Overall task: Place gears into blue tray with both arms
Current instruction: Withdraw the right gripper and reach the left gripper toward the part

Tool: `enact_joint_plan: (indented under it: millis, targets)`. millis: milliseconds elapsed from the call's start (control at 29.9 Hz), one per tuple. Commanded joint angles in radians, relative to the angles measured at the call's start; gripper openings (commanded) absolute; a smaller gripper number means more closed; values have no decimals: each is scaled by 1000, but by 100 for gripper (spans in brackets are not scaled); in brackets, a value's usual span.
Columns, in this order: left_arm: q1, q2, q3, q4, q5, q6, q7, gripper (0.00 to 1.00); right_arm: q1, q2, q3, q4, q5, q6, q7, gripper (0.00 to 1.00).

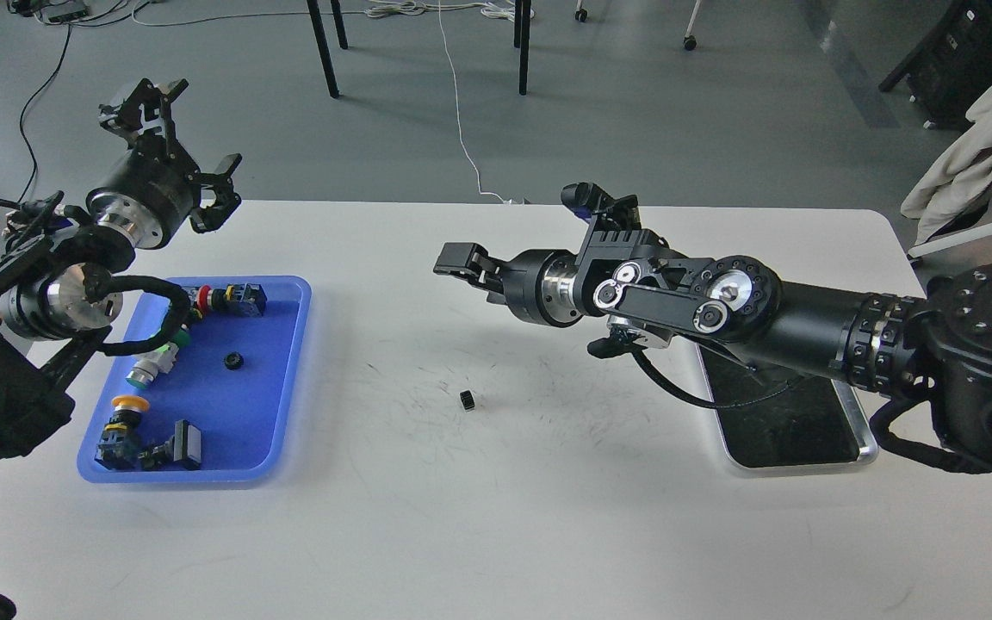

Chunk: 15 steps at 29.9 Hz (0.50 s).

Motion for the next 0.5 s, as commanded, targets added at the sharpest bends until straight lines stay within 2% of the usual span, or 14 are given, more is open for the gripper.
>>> enact_joint_plan:
  millis: [0,134,201,335,468]
  targets:
    - [1,-4,43,-13,108,-4,2,98,-90,0,257,-8,0,2,0,94]
    - [1,17,71,-75,159,4,5,98,-182,0,487,12,27,17,9,94]
    - [1,50,76,-129,194,10,15,98,-237,-52,602,27,64,31,26,94]
    - [1,134,140,-285,347,30,55,98,-378,-142,855,67,95,97,34,96]
    - [3,235,190,-479,528,31,107,98,-539,-207,1096,84,161,224,32,96]
